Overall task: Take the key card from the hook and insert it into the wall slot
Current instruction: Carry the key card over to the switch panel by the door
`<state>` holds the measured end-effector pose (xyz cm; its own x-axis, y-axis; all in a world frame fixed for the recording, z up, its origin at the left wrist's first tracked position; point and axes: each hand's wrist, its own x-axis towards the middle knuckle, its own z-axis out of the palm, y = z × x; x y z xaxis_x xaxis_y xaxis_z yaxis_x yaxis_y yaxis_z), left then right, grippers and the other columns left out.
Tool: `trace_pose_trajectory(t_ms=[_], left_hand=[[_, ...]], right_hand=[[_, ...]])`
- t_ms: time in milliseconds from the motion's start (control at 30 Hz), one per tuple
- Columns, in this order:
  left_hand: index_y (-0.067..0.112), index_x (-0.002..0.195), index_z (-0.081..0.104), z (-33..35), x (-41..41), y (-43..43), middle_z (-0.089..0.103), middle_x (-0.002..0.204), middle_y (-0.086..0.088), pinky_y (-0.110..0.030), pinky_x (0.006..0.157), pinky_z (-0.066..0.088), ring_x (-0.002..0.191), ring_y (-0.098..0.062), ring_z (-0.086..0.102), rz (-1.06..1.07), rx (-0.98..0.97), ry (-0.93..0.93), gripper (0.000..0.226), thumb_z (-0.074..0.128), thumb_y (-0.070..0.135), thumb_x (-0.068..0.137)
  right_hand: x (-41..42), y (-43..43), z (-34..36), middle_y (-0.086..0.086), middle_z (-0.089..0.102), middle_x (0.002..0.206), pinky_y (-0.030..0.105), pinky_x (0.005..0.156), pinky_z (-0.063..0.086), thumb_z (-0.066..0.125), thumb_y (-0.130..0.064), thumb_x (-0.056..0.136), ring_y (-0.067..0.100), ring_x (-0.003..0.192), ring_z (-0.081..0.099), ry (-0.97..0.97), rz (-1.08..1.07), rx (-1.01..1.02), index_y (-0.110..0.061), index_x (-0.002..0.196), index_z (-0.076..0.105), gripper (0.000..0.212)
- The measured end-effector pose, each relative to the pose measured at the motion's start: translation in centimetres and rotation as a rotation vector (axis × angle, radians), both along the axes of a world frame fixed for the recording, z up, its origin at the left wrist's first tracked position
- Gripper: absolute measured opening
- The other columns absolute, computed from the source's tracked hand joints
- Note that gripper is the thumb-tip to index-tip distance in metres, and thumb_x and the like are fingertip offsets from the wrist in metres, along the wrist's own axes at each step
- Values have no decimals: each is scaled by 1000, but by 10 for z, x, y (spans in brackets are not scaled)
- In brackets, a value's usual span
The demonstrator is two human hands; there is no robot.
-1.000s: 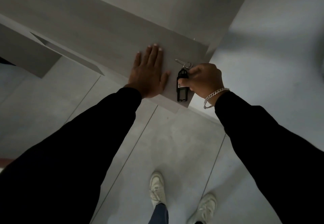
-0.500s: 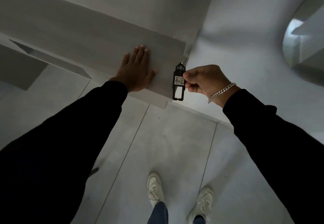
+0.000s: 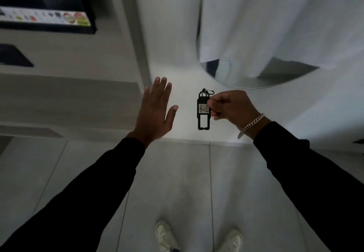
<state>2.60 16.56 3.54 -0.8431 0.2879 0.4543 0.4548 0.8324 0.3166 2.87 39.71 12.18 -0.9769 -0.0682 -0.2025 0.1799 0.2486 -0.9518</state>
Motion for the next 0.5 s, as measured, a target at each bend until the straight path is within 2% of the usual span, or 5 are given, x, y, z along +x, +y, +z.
trace_pose_trajectory(t_ms=[100,267,500], left_hand=[[-1,151,32,27,6,54,27,162,-20,-58,124,14,153,-34,15,-64,31,92,59,40,29,102],[-2,151,31,65,20,157,27,162,-22,-59,124,16,153,-36,16,-189,18,165,60,38,32,103],[-1,149,36,97,26,310,30,161,-20,-61,122,23,153,-34,20,-346,110,179,58,43,30,101]], right_hand=[[20,54,19,14,63,65,21,47,57,67,-2,81,11,46,59,52,-82,4,1,87,66,7],[54,157,49,14,64,67,22,48,58,67,0,80,11,47,62,134,-166,-20,5,91,65,13],[89,303,80,14,66,68,23,49,59,67,0,80,11,48,63,213,-286,-10,8,96,64,18]])
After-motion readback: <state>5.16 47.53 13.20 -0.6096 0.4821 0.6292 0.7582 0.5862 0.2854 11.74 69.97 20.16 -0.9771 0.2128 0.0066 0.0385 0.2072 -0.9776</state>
